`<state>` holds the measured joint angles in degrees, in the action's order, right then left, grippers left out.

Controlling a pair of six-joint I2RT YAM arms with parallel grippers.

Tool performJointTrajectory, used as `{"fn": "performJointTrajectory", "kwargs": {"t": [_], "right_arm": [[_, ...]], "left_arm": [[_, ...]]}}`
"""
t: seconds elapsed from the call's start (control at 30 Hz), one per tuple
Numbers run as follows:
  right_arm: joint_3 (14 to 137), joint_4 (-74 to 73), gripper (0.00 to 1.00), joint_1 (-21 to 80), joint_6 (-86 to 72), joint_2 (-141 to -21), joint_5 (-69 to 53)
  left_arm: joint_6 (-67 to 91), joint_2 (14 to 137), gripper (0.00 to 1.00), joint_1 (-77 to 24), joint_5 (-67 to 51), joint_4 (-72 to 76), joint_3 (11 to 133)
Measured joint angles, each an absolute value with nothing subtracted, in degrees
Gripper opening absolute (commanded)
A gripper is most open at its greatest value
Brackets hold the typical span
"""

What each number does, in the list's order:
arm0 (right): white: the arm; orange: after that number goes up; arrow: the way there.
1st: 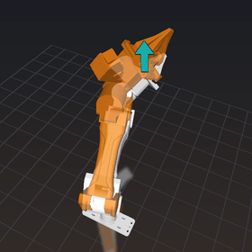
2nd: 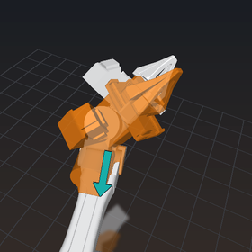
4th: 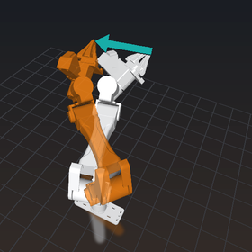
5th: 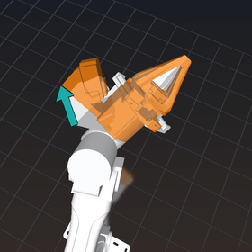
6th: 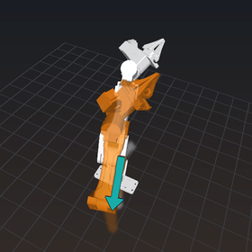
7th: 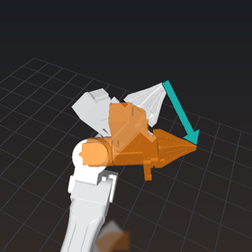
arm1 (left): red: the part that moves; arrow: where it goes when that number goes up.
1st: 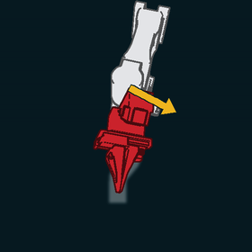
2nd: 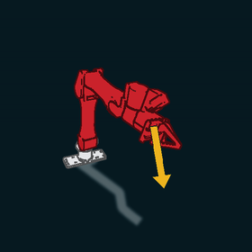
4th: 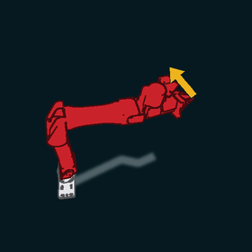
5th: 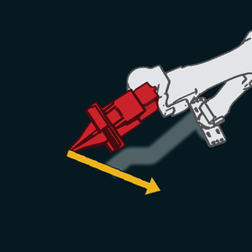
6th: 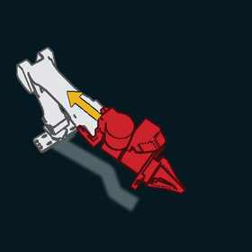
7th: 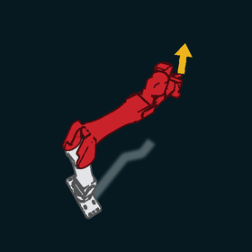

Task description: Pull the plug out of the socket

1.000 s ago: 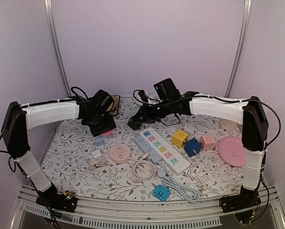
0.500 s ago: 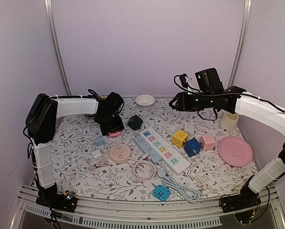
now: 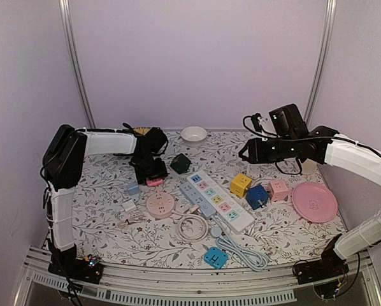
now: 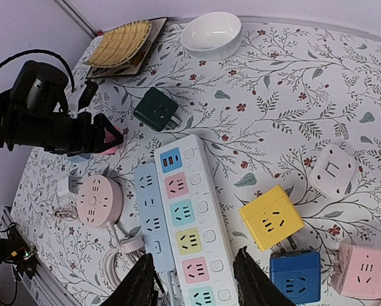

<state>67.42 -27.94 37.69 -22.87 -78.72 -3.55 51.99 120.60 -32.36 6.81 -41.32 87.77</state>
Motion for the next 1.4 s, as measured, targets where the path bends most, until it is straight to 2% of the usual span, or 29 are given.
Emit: {"fn": "performJointTrajectory", "kwargs": {"t": [0.23, 0.4, 0.53, 0.73, 0.83, 1.07, 1.4], "right_arm": [[67.4, -28.1, 0.46, 37.7, -22.9, -78.7, -3.5], [67.4, -28.1, 0.52, 37.7, -22.9, -78.7, -3.5], [67.4, -28.1, 0.63, 37.7, -22.9, -78.7, -3.6], [67.4, -28.1, 0.88, 37.7, -22.8, -79.3, -3.6], [67.4, -28.0, 0.94, 37.5, -22.6, -80.0, -3.7], [67.4, -27.8, 0.99, 36.1, -22.7, -81.8, -4.0], [67.1, -24.9, 1.00, 29.3, -23.5, -82.0, -4.7]], "left_arm": [[51.6, 122.0, 0.91, -32.0, 6.8, -41.5, 88.5], [51.2, 122.0, 0.97, -31.8, 6.9, -42.3, 90.1], [50.8, 121.8, 0.97, -31.8, 7.1, -42.6, 91.2], [49.7, 118.8, 0.97, -31.9, 7.5, -42.7, 90.9], [48.9, 114.5, 0.97, -32.3, 8.7, -42.2, 89.8], [46.3, 101.2, 0.97, -34.2, 14.0, -39.2, 85.3], [42.1, 85.4, 0.97, -35.6, 18.1, -28.0, 69.5]]}}
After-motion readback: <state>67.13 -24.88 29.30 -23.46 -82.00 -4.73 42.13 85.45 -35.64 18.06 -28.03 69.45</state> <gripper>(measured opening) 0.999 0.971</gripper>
